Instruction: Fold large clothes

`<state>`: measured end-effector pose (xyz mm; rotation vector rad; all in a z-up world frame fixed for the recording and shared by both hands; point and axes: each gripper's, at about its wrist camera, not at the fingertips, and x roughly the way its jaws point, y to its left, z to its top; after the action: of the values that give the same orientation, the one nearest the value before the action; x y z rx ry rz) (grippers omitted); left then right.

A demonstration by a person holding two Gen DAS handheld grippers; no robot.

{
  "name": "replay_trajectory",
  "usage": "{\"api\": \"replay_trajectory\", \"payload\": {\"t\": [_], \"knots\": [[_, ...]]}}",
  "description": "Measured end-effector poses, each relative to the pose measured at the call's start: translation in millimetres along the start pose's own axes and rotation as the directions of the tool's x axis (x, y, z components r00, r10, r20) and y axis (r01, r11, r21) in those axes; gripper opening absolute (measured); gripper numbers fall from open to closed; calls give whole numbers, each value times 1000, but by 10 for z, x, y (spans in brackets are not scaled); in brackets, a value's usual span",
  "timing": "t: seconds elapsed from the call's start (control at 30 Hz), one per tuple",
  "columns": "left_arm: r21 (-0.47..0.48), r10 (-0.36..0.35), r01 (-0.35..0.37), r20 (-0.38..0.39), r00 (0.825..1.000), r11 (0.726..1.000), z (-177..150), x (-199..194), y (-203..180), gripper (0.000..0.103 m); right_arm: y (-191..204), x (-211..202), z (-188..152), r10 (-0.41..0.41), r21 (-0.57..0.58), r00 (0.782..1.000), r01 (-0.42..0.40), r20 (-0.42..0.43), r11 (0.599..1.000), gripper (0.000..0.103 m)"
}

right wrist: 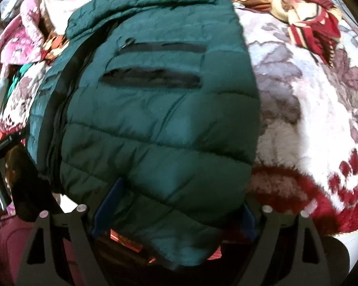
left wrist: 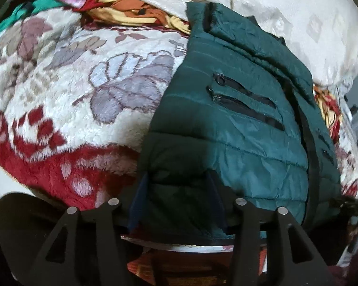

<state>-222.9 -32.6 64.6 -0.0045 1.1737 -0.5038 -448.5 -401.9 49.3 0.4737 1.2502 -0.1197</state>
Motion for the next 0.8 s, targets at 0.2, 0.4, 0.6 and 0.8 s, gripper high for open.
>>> {"api": "replay_trajectory", "payload": {"t": [0.2,0.4,0.6,0.8], "knots": [[-43,-35,35,17,999,998,34,-159,111,50,-60,21,11,25,13,1000,-25,-3,1000,89],[-37,24,-25,-20,1000,999,35,-23,187,50,-100,90,27,65,27,998,-65,-2,998,101],[-21,8,-9,-20,1000,1000,-14,27,82,50,-12,125,39,29,-17,999,-29,-20,999,102],[-10,27,-27,-16,1000,1000,-31,68,42,52,24,139,41,24,-28,1000,-24,-10,999,102]]}}
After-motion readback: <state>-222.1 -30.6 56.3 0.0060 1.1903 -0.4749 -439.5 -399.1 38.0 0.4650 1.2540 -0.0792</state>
